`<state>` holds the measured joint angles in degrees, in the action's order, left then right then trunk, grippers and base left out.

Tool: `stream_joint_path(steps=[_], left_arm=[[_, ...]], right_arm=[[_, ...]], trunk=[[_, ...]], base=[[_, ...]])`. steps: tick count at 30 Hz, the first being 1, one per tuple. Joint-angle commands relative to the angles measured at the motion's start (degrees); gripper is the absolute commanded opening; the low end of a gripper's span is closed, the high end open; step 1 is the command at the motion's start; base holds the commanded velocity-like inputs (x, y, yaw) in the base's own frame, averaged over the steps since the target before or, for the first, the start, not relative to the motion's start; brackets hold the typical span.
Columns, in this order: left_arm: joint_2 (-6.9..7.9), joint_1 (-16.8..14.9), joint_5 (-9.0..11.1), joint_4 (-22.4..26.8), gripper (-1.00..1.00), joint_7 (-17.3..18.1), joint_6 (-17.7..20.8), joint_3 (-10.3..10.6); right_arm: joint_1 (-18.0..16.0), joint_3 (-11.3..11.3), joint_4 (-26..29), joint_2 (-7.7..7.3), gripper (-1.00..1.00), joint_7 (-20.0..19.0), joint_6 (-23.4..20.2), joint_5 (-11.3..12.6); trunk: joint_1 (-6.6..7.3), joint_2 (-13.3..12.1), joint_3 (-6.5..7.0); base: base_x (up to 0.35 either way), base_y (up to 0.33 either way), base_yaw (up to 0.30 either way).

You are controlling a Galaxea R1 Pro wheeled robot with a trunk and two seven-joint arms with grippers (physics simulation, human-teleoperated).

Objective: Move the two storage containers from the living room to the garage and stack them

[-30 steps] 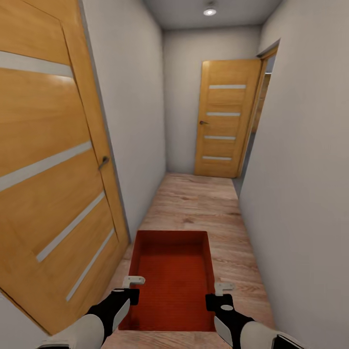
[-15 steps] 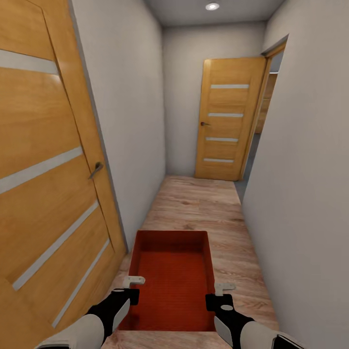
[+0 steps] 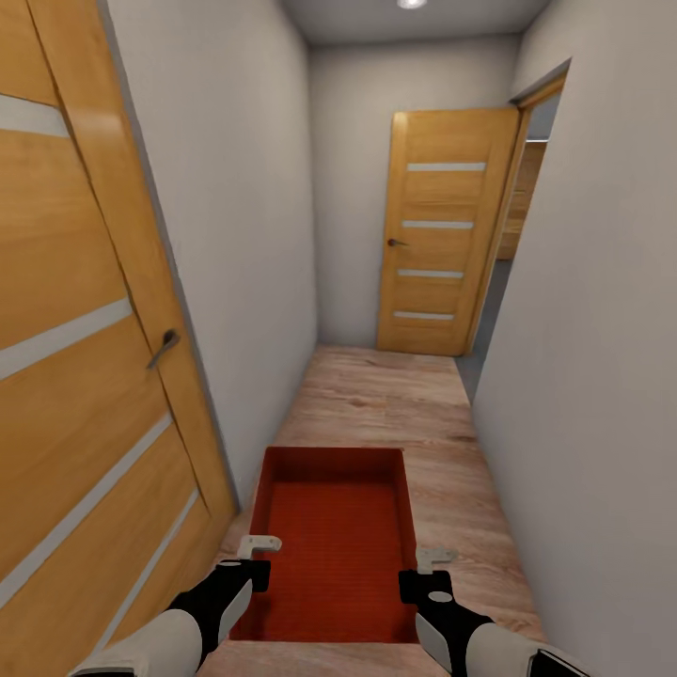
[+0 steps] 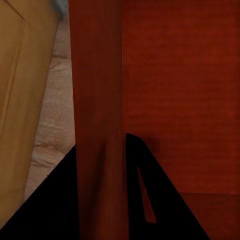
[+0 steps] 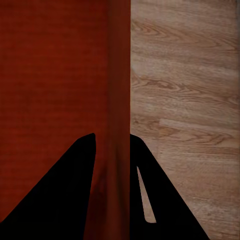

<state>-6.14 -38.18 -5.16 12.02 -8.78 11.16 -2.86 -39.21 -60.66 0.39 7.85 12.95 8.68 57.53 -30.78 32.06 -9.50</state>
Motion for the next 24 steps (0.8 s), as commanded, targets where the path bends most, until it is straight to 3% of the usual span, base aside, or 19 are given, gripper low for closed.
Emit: stream_joint_path(steps=[1,8,24], left_arm=[[-0.01,0.0,1.0,-0.2,-1.0,-0.3,0.4,1.8],[-0.01,0.0,1.0,-0.2,-1.0,-0.3,0.4,1.8],[-0.01,0.0,1.0,-0.2,-1.0,-0.3,0.4,1.8]], right_arm=[[-0.1,0.3,0.0,-0.45,-1.0,1.1,0.4,0.3],[-0.1,0.3,0.0,-0.47,-1.0,1.1,0.4,0.3],[-0.1,0.3,0.0,-0.47,-1.0,1.1,0.4,0.3]], trunk=[[-0.05,0.1,-0.09],[-0.05,0.1,-0.09],[-0.05,0.1,-0.09]], base=[[0.322,0.0,-0.145],[0.322,0.0,-0.147],[0.322,0.0,-0.004]])
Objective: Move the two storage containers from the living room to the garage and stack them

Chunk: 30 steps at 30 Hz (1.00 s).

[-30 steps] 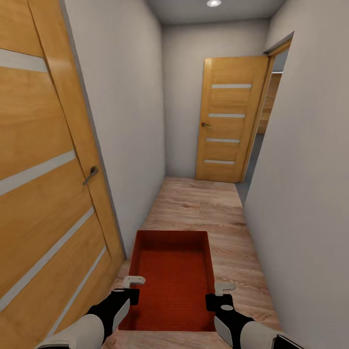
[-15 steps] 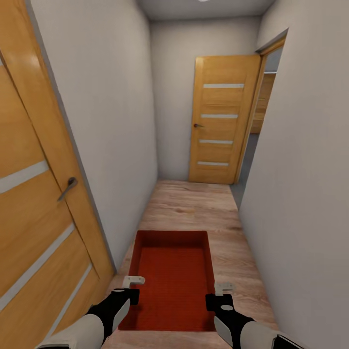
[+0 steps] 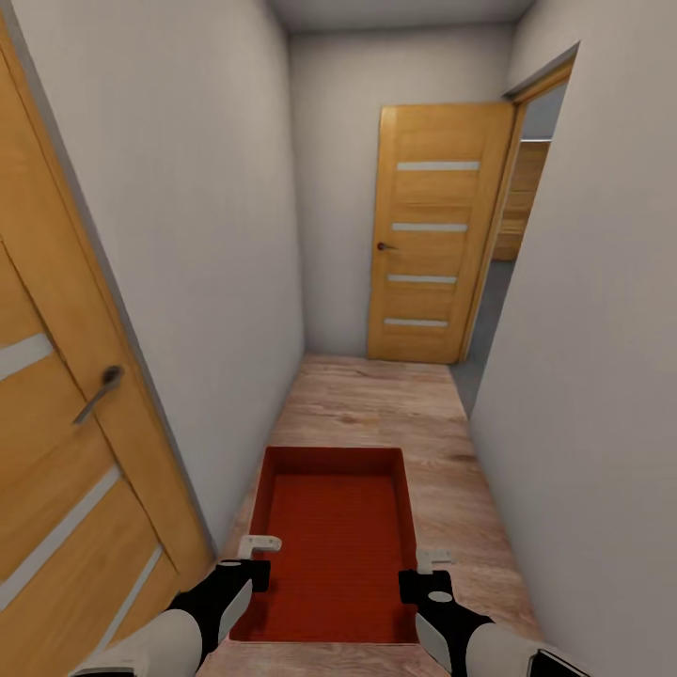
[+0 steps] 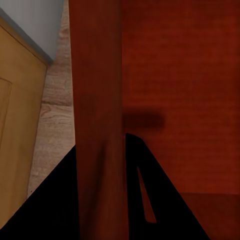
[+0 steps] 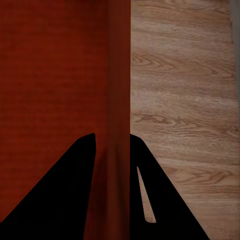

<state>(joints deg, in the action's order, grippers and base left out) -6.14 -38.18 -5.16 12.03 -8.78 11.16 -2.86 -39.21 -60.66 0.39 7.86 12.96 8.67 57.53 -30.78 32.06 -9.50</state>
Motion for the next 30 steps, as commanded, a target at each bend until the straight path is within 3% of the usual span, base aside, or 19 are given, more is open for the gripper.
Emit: stream_joint_path(steps=[1,12,24,30], left_arm=[[-0.02,0.0,1.0,-0.2,-1.0,-0.3,0.4,1.8],[-0.02,0.0,1.0,-0.2,-1.0,-0.3,0.4,1.8],[-0.02,0.0,1.0,-0.2,-1.0,-0.3,0.4,1.8],[-0.02,0.0,1.0,-0.2,-1.0,-0.3,0.4,1.8]], right_arm=[[-0.1,0.3,0.0,-0.47,-1.0,1.1,0.4,0.3],[-0.1,0.3,0.0,-0.47,-1.0,1.1,0.5,0.3],[-0.1,0.2,0.0,-0.44,-1.0,1.1,0.4,0.3],[-0.1,0.2,0.0,-0.46,-1.0,1.1,0.4,0.3]], trunk=[[-0.05,0.1,-0.09],[-0.05,0.1,-0.09],[-0.05,0.1,-0.09],[-0.05,0.1,-0.09]], base=[[0.322,0.0,0.0],[0.322,0.0,-0.01],[0.322,0.0,-0.218],[0.322,0.0,-0.055]])
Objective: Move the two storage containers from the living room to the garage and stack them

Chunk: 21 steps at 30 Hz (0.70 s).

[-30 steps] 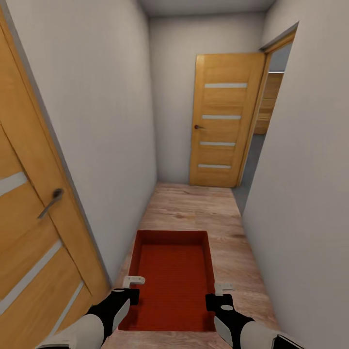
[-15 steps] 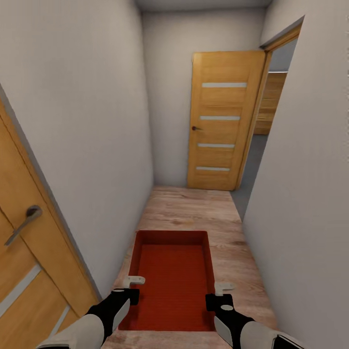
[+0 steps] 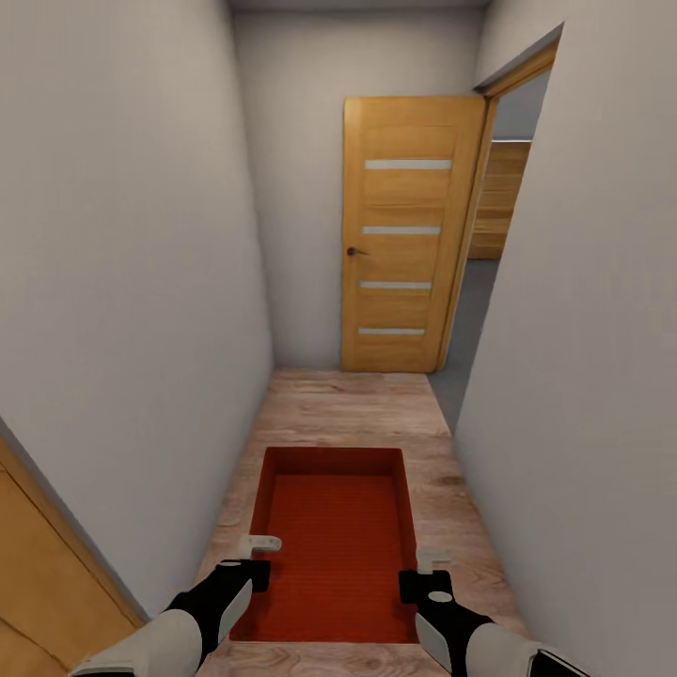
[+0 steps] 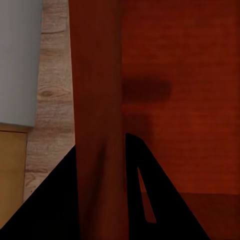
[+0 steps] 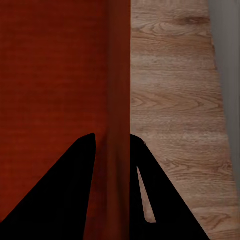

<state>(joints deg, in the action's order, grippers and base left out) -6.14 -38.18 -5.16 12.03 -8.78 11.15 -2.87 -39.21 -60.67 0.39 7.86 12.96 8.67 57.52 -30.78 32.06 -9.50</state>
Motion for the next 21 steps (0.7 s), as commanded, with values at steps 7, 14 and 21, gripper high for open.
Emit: stream_joint_path(steps=[7,14,21], left_arm=[[-0.02,0.0,1.0,-0.2,-1.0,-0.3,0.4,1.8],[-0.02,0.0,1.0,-0.2,-1.0,-0.3,0.4,1.8],[-0.02,0.0,1.0,-0.2,-1.0,-0.3,0.4,1.8]], right_arm=[[-0.1,0.2,0.0,-0.47,-1.0,1.1,0.4,0.3],[-0.1,0.2,0.0,-0.46,-1.0,1.1,0.4,0.3],[-0.1,0.2,0.0,-0.47,-1.0,1.1,0.4,0.3]], trunk=[[-0.05,0.1,-0.09],[-0.05,0.1,-0.09],[-0.05,0.1,-0.09]], base=[[0.322,0.0,-0.002],[0.322,0.0,0.0],[0.322,0.0,0.0]])
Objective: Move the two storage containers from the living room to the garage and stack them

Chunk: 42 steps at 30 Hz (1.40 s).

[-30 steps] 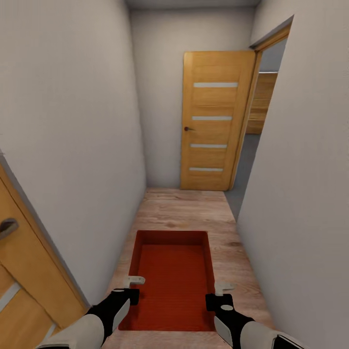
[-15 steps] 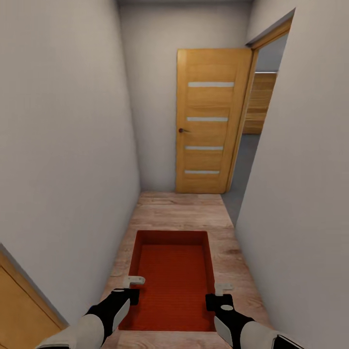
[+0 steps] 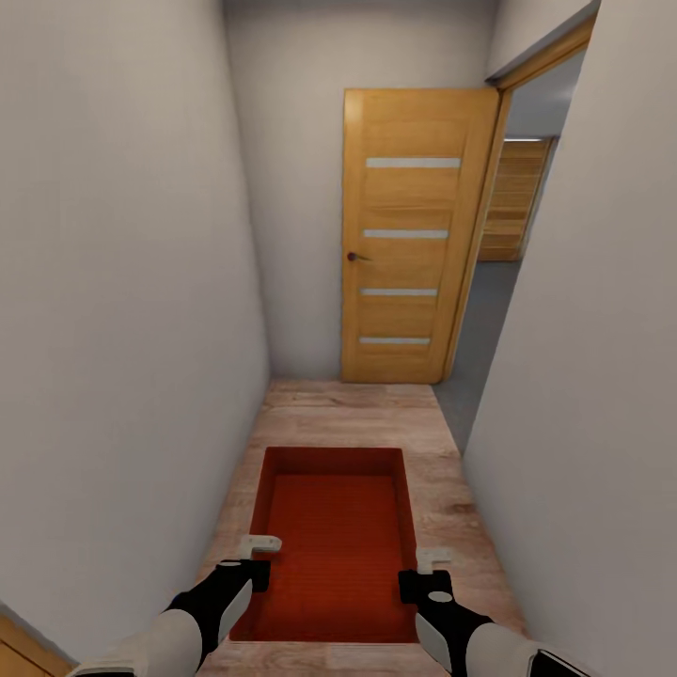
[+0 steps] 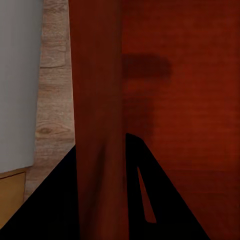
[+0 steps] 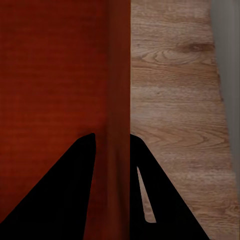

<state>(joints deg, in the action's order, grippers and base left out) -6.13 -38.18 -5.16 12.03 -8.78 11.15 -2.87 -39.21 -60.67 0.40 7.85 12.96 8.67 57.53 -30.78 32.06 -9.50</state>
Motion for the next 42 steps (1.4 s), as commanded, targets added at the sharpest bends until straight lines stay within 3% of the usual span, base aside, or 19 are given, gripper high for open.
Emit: stream_joint_path(steps=[1,42], left_arm=[[-0.02,0.0,1.0,-0.2,-1.0,-0.3,0.4,1.8],[-0.02,0.0,1.0,-0.2,-1.0,-0.3,0.4,1.8]], right_arm=[[-0.1,0.2,0.0,-0.47,-1.0,1.1,0.4,0.3],[-0.1,0.3,0.0,-0.47,-1.0,1.1,0.5,0.3]], trunk=[[-0.05,0.1,-0.09],[-0.05,0.1,-0.09]], base=[[0.322,0.0,0.0],[0.322,0.0,0.0]])
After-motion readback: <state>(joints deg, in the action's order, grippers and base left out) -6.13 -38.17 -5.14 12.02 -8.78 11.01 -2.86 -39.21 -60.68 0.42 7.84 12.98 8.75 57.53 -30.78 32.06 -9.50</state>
